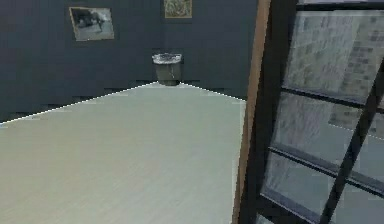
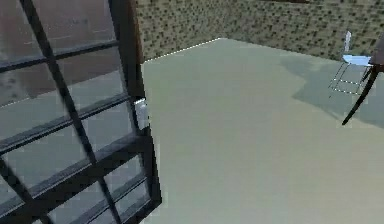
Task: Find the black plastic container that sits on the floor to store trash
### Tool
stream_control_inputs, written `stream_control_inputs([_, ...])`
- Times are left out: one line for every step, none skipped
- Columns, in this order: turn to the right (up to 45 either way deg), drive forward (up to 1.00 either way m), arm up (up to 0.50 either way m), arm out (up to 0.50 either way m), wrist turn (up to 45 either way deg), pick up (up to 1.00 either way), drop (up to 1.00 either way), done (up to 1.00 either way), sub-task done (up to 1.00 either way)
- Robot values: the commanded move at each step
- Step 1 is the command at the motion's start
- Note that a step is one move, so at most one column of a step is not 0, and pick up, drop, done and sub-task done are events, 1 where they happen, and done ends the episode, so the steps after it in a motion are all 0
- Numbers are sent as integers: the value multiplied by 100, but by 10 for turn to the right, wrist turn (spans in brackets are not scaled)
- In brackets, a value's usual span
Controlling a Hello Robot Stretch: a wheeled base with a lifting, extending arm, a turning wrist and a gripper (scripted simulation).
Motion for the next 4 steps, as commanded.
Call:
stream_control_inputs([-60,0,0,0,0,0,0,0,0])
stream_control_inputs([0,65,0,0,0,0,0,0,0])
stream_control_inputs([0,100,0,0,0,0,0,0,0])
stream_control_inputs([0,100,0,0,0,0,0,0,0])
